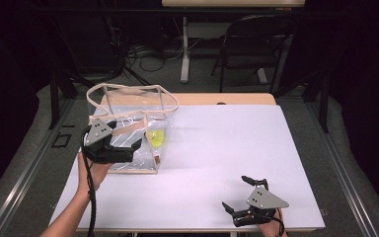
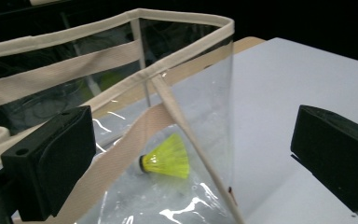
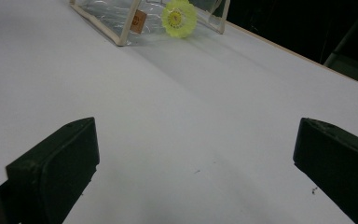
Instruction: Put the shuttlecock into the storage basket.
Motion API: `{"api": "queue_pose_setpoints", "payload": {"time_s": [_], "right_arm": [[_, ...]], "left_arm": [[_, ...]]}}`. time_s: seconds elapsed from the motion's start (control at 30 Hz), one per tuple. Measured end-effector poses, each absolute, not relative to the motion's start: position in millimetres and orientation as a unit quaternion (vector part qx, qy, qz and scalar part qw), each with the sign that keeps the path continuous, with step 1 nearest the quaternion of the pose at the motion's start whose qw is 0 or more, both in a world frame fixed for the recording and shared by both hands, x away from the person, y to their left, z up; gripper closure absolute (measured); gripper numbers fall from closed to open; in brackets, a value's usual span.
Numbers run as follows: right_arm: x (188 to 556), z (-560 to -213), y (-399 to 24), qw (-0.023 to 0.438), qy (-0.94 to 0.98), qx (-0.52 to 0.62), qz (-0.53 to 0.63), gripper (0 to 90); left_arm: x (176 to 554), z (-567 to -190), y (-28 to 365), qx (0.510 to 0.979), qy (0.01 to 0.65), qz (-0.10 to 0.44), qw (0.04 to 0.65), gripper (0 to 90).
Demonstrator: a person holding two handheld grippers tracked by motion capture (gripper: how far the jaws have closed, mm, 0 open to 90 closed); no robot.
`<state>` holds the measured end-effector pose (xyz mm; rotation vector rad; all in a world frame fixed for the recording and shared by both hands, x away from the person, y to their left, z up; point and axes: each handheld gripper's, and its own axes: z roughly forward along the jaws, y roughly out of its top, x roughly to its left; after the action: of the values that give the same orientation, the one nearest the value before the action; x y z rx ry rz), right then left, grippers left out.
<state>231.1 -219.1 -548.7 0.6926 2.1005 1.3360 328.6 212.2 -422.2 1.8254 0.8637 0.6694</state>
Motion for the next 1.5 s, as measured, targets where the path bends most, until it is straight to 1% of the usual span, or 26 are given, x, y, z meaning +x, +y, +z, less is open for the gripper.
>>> {"api": "queue_pose_setpoints", "payload": {"time_s": [0.3, 0.5, 0.97, 1.5], "right_arm": [[231.3, -548.9, -219.2, 0.274, 0.781, 0.258, 0.497, 0.0], [231.4, -548.8, -219.0, 0.276, 0.782, 0.257, 0.496, 0.0], [231.6, -549.2, -218.6, 0.274, 0.782, 0.259, 0.496, 0.0], [231.6, -549.3, -218.7, 0.273, 0.782, 0.259, 0.496, 0.0]], "left_arm": [[308.5, -435.1, 206.2, 0.759, 0.329, 0.266, 0.495, 0.1], [298.8, -445.9, 206.0, 0.764, 0.326, 0.253, 0.497, 0.1], [284.2, -471.2, 209.6, 0.775, 0.319, 0.231, 0.493, 0.1], [270.6, -492.3, 213.2, 0.778, 0.302, 0.204, 0.512, 0.1]]}}
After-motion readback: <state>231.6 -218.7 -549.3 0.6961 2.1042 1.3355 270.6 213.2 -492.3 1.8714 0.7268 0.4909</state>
